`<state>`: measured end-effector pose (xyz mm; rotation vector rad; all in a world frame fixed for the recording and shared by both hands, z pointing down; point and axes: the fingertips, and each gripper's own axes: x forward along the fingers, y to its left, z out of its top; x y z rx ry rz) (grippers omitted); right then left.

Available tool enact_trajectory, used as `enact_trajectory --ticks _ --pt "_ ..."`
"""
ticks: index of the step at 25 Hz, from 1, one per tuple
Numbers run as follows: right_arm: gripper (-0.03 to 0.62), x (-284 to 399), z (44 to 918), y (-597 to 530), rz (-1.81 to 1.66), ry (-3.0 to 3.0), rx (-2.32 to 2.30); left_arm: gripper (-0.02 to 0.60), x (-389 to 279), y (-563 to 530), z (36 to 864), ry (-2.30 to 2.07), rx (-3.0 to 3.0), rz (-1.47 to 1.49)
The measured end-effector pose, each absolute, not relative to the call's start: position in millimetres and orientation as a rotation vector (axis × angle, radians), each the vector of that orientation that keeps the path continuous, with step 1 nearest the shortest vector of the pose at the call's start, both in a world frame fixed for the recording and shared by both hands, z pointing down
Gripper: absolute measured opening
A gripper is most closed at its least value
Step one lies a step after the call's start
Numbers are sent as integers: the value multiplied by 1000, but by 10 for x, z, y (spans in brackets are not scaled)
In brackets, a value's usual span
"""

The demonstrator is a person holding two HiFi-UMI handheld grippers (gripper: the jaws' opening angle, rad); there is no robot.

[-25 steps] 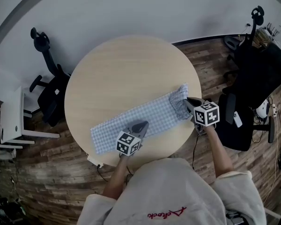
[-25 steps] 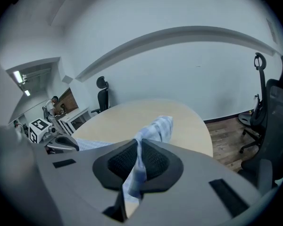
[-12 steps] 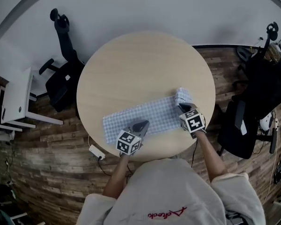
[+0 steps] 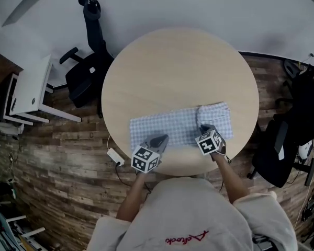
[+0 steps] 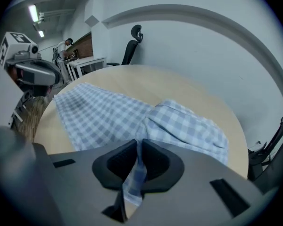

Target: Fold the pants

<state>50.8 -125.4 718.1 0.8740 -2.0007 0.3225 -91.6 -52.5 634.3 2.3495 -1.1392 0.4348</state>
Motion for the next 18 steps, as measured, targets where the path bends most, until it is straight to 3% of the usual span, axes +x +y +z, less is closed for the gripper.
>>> enact_trajectory --ticks 10,15,18 --pt "57 373 7406 -1159 407 -2010 823 34 -905 -532 6403 -1141 2325 422" --pt "177 236 7260 -1058 566 -2150 741 34 -609 -688 6365 -1069 2380 441" --pt "198 278 6988 -1091 607 -2314 768 34 -360 -790 6323 -1017 2419 451"
